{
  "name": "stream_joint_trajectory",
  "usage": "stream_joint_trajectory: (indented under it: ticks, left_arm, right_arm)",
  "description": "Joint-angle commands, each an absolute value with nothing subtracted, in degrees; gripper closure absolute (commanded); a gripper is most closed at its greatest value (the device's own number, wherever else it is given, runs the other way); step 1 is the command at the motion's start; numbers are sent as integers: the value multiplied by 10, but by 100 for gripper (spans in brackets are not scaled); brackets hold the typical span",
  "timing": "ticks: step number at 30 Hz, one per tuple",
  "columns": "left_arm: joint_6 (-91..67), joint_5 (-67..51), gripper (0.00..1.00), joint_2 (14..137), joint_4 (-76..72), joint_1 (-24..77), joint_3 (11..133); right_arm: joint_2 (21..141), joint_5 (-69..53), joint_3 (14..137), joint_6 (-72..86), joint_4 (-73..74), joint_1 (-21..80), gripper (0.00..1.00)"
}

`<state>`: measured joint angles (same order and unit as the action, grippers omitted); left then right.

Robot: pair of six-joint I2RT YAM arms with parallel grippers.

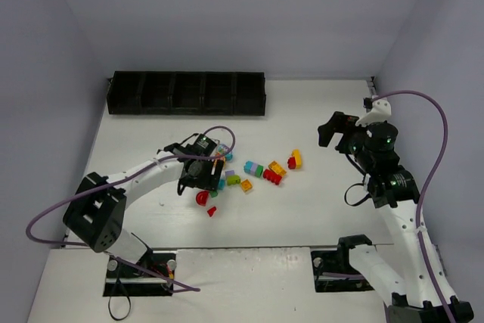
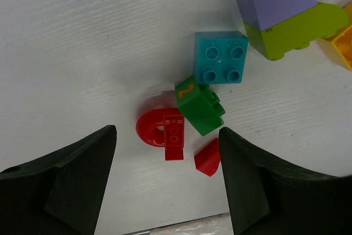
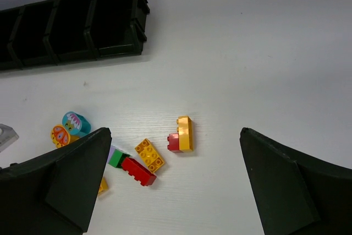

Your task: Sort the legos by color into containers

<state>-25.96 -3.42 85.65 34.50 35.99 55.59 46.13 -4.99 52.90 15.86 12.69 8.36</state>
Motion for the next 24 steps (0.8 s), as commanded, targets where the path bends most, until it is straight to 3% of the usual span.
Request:
stream_joint_trajectory:
  ticks: [1,17,20,21,24]
  left_arm:
    - [-274,-38,31,873,316,369,558]
    - [-304,-10,33,881,296,371,500]
    - [-308,-5,47,896,286,370,507]
    - [-309,-5,59,898,286,370,509]
    - [-311,21,77,894,299,367,519]
  right_arm:
    - [461,-47,536,160,98,87,0]
    - [461,-47,527,153,102,88,0]
    - [460,-45,527,149,103,89,0]
    - [457,-44,527,148,104,88,0]
    - [449,-41,528,144,108,88,0]
